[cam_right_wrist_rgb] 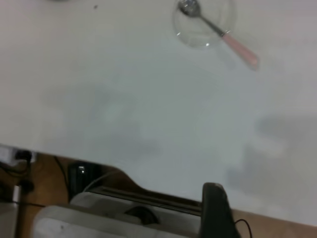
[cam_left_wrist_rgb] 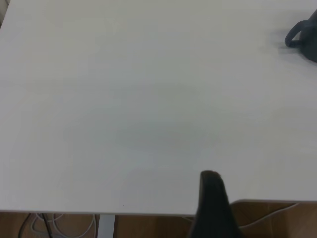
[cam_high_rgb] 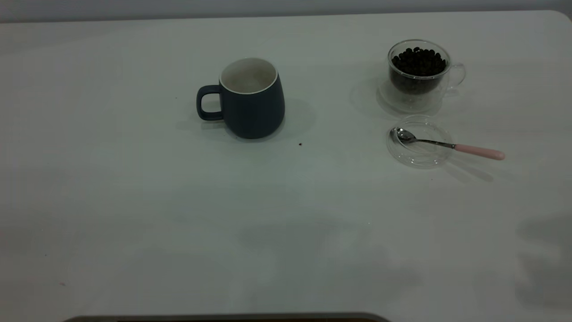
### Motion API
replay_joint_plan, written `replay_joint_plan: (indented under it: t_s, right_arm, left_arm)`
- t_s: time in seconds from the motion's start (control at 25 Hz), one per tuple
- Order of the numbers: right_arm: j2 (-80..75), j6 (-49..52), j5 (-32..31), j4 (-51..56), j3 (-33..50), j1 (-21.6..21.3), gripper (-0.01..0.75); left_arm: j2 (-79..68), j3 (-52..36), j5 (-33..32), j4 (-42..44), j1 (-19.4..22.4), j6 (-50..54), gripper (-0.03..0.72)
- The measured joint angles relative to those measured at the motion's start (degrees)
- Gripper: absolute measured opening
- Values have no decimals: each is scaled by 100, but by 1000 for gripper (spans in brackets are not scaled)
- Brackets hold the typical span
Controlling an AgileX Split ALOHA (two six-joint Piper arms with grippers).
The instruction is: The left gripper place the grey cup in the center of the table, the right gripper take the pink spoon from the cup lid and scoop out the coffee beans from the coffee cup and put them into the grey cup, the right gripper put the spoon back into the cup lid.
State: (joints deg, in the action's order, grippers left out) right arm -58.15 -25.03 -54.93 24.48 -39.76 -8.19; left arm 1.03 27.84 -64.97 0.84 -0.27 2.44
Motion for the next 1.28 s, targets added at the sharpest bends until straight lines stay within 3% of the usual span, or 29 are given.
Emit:
replay_joint_plan:
  t_s: [0.2,0.44,0.8,1.28]
  right_arm:
    - [1134,0,11,-50,581,253,535]
    - [2664,77,-268,-106,686,451,536]
    - [4713,1176,-740,-1337,698,484,536]
    - [5260,2111,-1158,-2117,1101,484,536]
  left_arm:
    - [0,0,0,0,0,0,586]
    - [0,0,0,0,0,0,586]
    - [0,0,0,0,0,0,586]
    - [0,0,0,0,0,11,586]
